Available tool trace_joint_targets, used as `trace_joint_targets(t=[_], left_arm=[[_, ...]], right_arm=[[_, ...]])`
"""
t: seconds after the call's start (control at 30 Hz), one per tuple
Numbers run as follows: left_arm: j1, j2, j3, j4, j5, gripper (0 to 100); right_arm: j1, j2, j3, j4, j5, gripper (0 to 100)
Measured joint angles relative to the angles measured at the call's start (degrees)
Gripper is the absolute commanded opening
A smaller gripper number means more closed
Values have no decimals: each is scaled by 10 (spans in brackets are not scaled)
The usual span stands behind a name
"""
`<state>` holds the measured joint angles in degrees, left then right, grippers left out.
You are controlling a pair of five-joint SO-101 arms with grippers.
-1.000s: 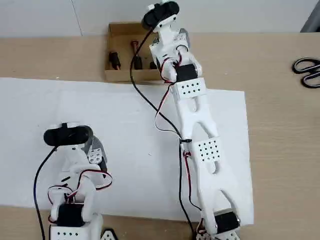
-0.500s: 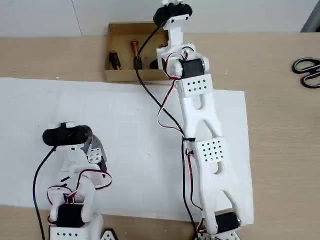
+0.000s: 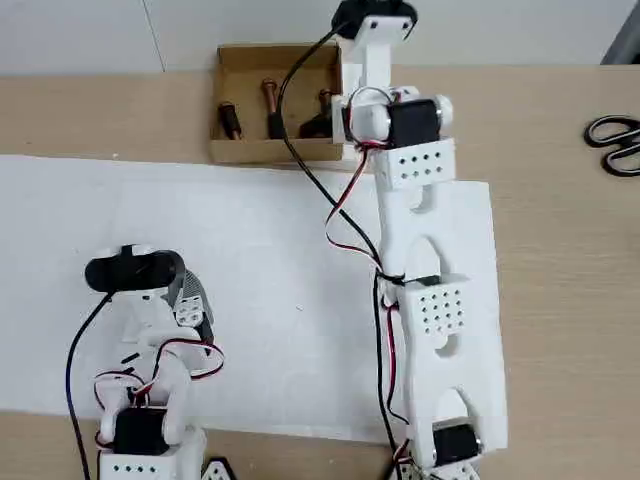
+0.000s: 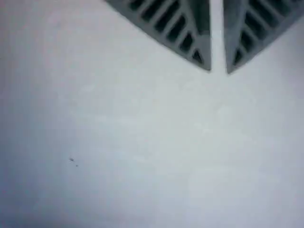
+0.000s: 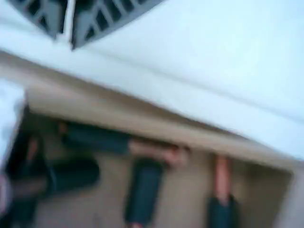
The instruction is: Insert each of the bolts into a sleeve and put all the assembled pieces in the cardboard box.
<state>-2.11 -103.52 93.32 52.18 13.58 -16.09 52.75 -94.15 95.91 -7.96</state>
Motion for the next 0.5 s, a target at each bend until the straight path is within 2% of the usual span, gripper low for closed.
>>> trace_joint_targets(t=[0.2,0.5], left_arm=[[0,0,0,0,0,6],[0,0,0,0,-2,6]], right_arm=[[4,-64,0,11,0,2],[40,-174,0,18,64,2]])
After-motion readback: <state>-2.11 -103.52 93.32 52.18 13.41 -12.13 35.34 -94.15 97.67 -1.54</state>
